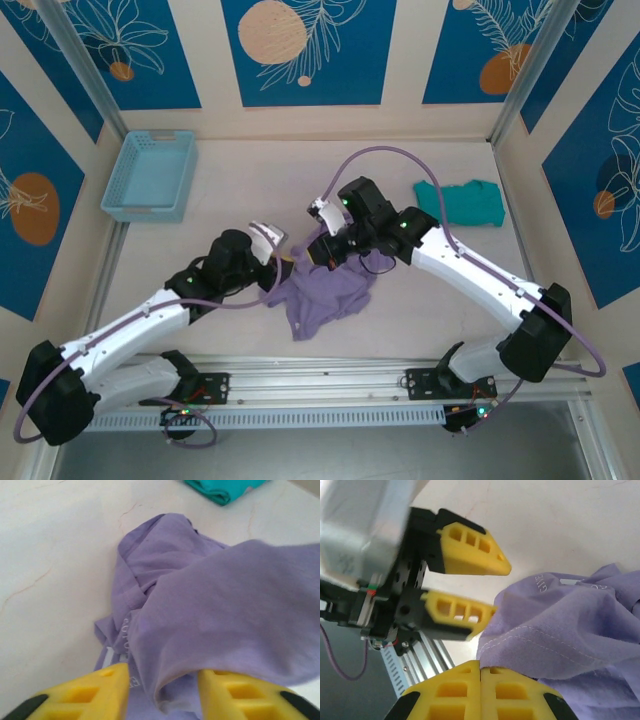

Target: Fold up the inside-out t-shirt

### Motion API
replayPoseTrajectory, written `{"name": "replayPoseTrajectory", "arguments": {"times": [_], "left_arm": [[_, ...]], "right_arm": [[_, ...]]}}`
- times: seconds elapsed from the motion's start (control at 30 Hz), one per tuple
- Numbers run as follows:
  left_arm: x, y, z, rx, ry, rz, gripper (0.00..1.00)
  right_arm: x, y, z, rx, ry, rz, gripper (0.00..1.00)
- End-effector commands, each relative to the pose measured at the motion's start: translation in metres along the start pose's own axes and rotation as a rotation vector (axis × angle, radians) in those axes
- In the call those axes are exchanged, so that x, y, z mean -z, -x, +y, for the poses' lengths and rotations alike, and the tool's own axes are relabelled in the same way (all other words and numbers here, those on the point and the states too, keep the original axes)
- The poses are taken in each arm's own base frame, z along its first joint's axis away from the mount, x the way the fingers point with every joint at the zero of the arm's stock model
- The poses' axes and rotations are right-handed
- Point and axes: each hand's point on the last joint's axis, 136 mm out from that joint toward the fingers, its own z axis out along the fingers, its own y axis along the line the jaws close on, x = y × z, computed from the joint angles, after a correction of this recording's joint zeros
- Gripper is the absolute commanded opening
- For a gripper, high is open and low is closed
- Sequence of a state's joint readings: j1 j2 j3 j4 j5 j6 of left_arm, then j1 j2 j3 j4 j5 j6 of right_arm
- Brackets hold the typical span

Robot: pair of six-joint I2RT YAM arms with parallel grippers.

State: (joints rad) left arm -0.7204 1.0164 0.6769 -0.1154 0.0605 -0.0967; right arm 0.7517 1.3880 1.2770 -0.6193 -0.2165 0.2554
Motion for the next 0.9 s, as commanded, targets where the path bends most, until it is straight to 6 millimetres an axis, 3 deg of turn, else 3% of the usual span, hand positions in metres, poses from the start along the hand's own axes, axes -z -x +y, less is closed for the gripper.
{"name": "replayPoseTrajectory", "arguments": {"times": [0.0, 0.2, 0.43, 0.57, 0.67, 0.7, 0.77, 0.87], "left_arm": [[0.015, 0.019, -0.022, -0.041, -0.115, -0.110, 0.48], [0.030, 0.045, -0.048, -0.099, -0.257, -0.249, 0.52], [0.022, 0.056, -0.067, -0.151, -0.355, -0.239, 0.48], [0.016, 0.057, -0.069, -0.151, -0.363, -0.221, 0.37], [0.018, 0.060, -0.066, -0.141, -0.343, -0.241, 0.19], [0.019, 0.061, -0.064, -0.136, -0.332, -0.250, 0.13], [0.020, 0.061, -0.058, -0.123, -0.297, -0.257, 0.01], [0.022, 0.055, -0.054, -0.111, -0.271, -0.251, 0.00]], "right_arm": [[0.004, 0.010, 0.013, -0.061, 0.133, -0.035, 0.00], [0.013, 0.010, 0.012, -0.081, 0.166, -0.045, 0.00], [0.016, 0.009, 0.010, -0.098, 0.185, -0.046, 0.00], [0.016, 0.008, 0.008, -0.104, 0.184, -0.045, 0.00], [0.014, 0.007, 0.005, -0.114, 0.178, -0.040, 0.00], [0.013, 0.006, 0.002, -0.119, 0.170, -0.038, 0.01], [0.016, 0.004, -0.007, -0.131, 0.133, -0.044, 0.13], [0.025, -0.001, -0.031, -0.159, 0.042, -0.086, 0.33]]}}
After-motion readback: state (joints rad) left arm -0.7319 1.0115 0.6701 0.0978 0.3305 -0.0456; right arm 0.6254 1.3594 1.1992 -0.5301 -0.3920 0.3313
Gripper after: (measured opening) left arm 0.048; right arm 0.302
